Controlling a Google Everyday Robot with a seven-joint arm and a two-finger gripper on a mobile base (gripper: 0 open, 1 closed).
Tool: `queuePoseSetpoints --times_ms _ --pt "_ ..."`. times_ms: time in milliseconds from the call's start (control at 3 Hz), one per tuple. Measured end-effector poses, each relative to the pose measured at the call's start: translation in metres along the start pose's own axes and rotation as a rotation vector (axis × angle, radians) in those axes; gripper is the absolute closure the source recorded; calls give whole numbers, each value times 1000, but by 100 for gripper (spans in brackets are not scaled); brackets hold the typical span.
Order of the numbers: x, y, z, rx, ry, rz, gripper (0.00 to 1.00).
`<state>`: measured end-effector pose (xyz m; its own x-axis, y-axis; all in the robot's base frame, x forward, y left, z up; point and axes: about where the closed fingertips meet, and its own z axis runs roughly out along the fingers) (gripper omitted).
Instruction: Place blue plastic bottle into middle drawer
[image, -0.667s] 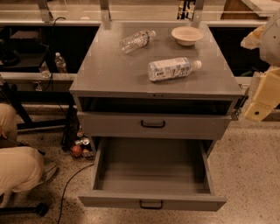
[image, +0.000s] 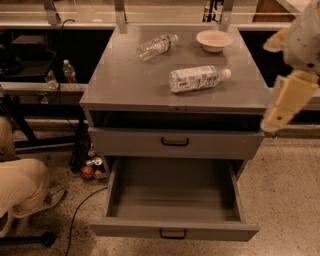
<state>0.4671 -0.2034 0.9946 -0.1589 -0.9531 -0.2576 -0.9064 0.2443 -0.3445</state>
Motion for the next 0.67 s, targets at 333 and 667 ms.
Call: queuePoseSetpoints --times_ms 333,667 --pt "-18 -47 40 2 -81 -42 0" --pt "-39 -86 77 -8 -138 -76 0"
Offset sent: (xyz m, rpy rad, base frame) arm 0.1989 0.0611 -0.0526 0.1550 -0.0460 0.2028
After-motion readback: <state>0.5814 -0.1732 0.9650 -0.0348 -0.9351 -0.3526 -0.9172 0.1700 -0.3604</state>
